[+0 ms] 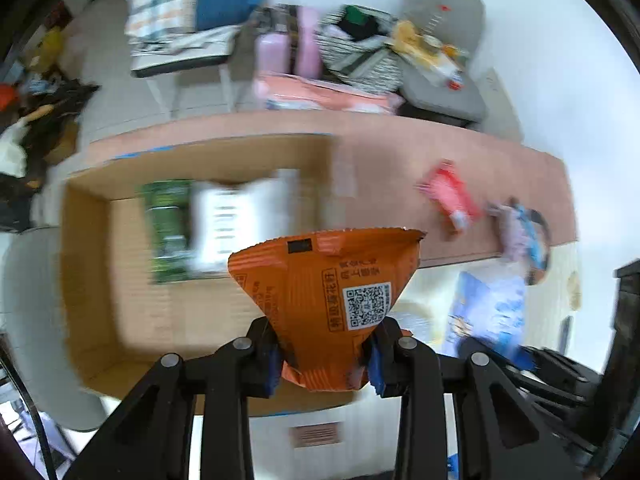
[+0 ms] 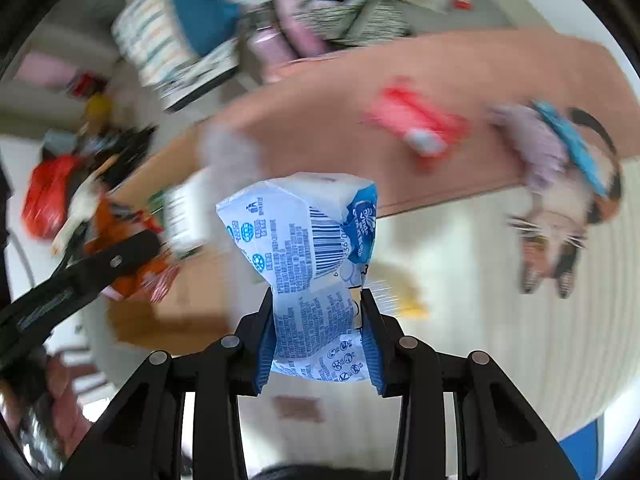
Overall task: Organize soft objects
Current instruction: 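Carry both items into the cardboard box and open both tools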
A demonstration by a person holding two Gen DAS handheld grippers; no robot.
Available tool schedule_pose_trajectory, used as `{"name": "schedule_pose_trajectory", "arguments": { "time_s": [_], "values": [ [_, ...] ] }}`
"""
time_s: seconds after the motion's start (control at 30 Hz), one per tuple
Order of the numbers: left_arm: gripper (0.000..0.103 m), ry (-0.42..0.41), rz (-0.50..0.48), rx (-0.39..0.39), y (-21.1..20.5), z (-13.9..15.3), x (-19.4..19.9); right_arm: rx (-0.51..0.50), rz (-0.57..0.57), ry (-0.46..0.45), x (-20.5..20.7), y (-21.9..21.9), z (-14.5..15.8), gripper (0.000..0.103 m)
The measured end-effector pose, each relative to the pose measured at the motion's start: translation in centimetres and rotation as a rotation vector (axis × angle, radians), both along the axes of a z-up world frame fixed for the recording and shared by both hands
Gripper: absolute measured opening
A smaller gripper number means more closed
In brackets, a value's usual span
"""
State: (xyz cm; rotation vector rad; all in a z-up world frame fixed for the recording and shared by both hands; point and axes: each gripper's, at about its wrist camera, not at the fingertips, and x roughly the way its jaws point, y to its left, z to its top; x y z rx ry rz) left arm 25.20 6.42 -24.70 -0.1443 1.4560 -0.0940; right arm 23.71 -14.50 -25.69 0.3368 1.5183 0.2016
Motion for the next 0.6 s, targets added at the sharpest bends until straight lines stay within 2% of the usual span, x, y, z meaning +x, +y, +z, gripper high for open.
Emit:
{"name": "schedule_pose_trajectory", "arguments": {
  "time_s": [0.07,0.13,0.33,0.47,0.6],
  "values": [
    [0.03,-0.004,0.027,0.049,2.8,-0.1,0.1,0.011,0.059,-0.005,-0.6,3.4,0.4,0.04],
    [0.03,0.002,0.052,0.092,5.5,-1.6,0.6,0.003,0.112,-0.001,-0.6,7.2,-0.2,0.04],
    [0.03,0.108,0.11,0.154,12.7,-7.7,3.7,-0.035,0.164,0.085,-0.1,15.4,-5.3,0.04],
    [0.03,0.163,0.095,0.154,14.3,-11.1,5.7,-0.069,0.174,0.134,0.0,17.3,-9.0,0.04],
    [0.03,0.199,0.079,0.173,15.0,-13.1,6.8,-0.095,0.178,0.184,0.0,19.0,-12.1,0.04]
  ]
}}
